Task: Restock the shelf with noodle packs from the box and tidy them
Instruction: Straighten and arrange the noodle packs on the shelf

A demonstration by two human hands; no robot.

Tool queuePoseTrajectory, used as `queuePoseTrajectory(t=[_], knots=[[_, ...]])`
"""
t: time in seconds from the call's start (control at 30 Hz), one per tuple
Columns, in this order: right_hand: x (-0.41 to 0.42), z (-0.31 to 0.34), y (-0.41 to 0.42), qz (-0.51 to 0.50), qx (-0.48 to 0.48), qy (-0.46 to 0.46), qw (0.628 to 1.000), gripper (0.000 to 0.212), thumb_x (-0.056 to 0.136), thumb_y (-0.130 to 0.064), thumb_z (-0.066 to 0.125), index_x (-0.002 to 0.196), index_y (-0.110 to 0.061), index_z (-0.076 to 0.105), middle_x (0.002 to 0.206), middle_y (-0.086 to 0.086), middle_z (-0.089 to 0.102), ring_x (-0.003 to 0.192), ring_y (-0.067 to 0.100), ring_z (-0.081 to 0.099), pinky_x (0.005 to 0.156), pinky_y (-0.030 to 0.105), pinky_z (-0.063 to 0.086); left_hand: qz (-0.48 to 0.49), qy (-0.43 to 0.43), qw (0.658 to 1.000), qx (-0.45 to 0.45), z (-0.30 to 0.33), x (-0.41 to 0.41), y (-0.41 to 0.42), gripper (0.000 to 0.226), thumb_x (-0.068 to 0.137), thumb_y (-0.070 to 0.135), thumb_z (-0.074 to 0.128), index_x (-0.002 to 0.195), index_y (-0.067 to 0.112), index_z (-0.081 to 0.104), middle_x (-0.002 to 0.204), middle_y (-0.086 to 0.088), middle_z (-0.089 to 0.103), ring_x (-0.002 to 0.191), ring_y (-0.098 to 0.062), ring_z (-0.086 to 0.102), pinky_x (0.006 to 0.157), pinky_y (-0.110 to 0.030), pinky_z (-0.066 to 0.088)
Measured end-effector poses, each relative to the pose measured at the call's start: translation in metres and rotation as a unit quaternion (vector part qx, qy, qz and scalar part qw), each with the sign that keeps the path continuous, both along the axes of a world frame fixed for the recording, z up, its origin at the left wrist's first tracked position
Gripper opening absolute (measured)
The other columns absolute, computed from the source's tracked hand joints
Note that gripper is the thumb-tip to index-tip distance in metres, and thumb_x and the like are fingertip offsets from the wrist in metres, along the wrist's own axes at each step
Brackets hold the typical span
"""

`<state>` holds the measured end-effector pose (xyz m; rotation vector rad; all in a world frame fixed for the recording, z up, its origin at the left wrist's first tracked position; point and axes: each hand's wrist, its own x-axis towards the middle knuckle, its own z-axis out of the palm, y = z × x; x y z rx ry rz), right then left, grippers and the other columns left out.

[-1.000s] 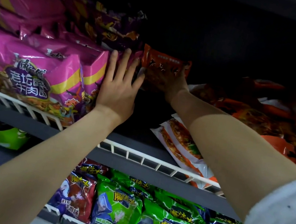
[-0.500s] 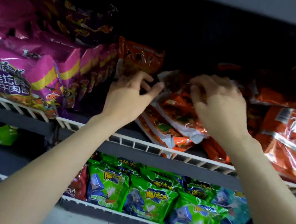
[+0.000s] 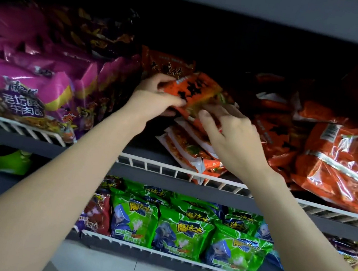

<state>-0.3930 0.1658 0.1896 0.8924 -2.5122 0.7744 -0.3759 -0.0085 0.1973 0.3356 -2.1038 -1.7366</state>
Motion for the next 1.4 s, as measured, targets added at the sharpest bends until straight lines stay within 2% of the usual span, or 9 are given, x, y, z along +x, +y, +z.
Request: queuePoseTrajectory(t=[0.1,0.27,0.43,0.53,0.83,0.93,1.07,1.3,1.4], knots=[[-0.014,0.01,-0.028,0.017,0.032,0.023,0.999,0.04,0.095,-0.036,0.05,0.135,-0.029,0.046,0.131,0.002,0.051,0.104,0.031,0.059,0.083,0.039,0.05,0.023,0.062,0.993,-0.099,0.015,0.009,-0.04,0.057,0.072,-0.007,0.072,0.117,0.026,0.056,0.104,0.003,0.06,0.095,-0.011,0.058,0.077,-0.014,0.051],[-0.034,0.016,-0.08,0.01,0.103,0.01,0.995,0.066,0.091,-0.029,0.058,0.147,-0.027,0.022,0.143,0.013,0.032,0.105,0.04,0.057,0.075,0.043,0.048,0.057,0.072,0.893,-0.44,0.018,0.002,-0.084,0.056,0.074,-0.005,0.068,0.115,0.031,0.061,0.121,0.001,0.06,0.11,-0.02,0.056,0.093,-0.03,0.045],[-0.04,-0.013,-0.124,-0.032,0.088,-0.043,0.995,0.08,0.092,-0.021,0.056,0.15,-0.029,0.003,0.138,0.019,0.035,0.105,0.041,0.057,0.074,0.043,0.044,0.027,0.086,0.846,-0.526,-0.003,-0.02,-0.096,0.053,0.077,-0.012,0.062,0.123,0.015,0.06,0.133,-0.002,0.052,0.122,-0.022,0.05,0.101,-0.024,0.036],[-0.047,-0.027,-0.144,-0.048,0.06,-0.064,0.995,0.068,0.095,-0.015,0.049,0.149,-0.023,0.009,0.133,0.017,0.043,0.11,0.039,0.055,0.081,0.044,0.045,0.055,0.08,0.815,-0.572,-0.015,-0.032,-0.092,0.051,0.077,-0.014,0.058,0.122,0.01,0.06,0.137,-0.009,0.046,0.124,-0.03,0.047,0.099,-0.039,0.045],[-0.084,-0.039,-0.178,-0.026,-0.051,-0.149,0.987,0.065,0.099,-0.019,0.036,0.152,-0.022,-0.002,0.153,0.013,0.025,0.132,0.032,0.039,0.098,0.045,0.04,0.166,0.019,0.554,-0.815,-0.056,-0.045,-0.09,0.028,0.075,0.021,0.058,0.1,0.012,0.066,0.097,-0.006,0.066,0.091,-0.024,0.062,0.082,-0.033,0.049],[-0.091,-0.051,-0.184,-0.035,0.012,-0.125,0.992,0.066,0.099,-0.021,0.037,0.152,-0.018,-0.003,0.157,0.01,0.017,0.143,0.028,0.02,0.114,0.047,0.022,0.121,-0.143,0.536,-0.823,-0.059,-0.059,-0.095,0.054,0.094,0.032,0.036,0.143,0.011,0.032,0.151,-0.009,0.03,0.14,-0.026,0.025,0.118,-0.044,0.01],[-0.103,-0.057,-0.181,-0.094,0.179,-0.075,0.976,0.065,0.099,-0.024,0.036,0.152,-0.015,-0.001,0.16,0.005,-0.003,0.146,0.031,-0.005,0.117,0.051,0.004,0.111,-0.244,0.441,-0.857,-0.056,-0.078,-0.094,0.063,0.099,0.038,0.029,0.15,0.013,0.001,0.159,-0.008,-0.003,0.146,-0.027,-0.002,0.114,-0.047,-0.008],[-0.115,-0.042,-0.179,-0.08,0.172,-0.05,0.981,0.063,0.1,-0.022,0.033,0.152,-0.011,-0.001,0.159,0.01,-0.012,0.146,0.028,-0.009,0.119,0.044,0.005,0.1,-0.287,0.368,-0.879,-0.045,-0.091,-0.093,0.068,0.097,0.051,0.017,0.15,0.015,-0.007,0.158,-0.01,-0.005,0.145,-0.031,-0.006,0.113,-0.05,-0.009],[-0.121,-0.036,-0.174,-0.057,0.194,-0.077,0.976,0.07,0.099,-0.022,0.04,0.152,-0.013,-0.004,0.159,0.008,-0.015,0.146,0.028,-0.011,0.119,0.046,0.005,0.105,-0.229,0.455,-0.854,-0.039,-0.08,-0.094,0.066,0.097,0.044,0.025,0.15,0.011,0.003,0.158,-0.011,0.006,0.146,-0.029,0.0,0.115,-0.049,-0.007]])
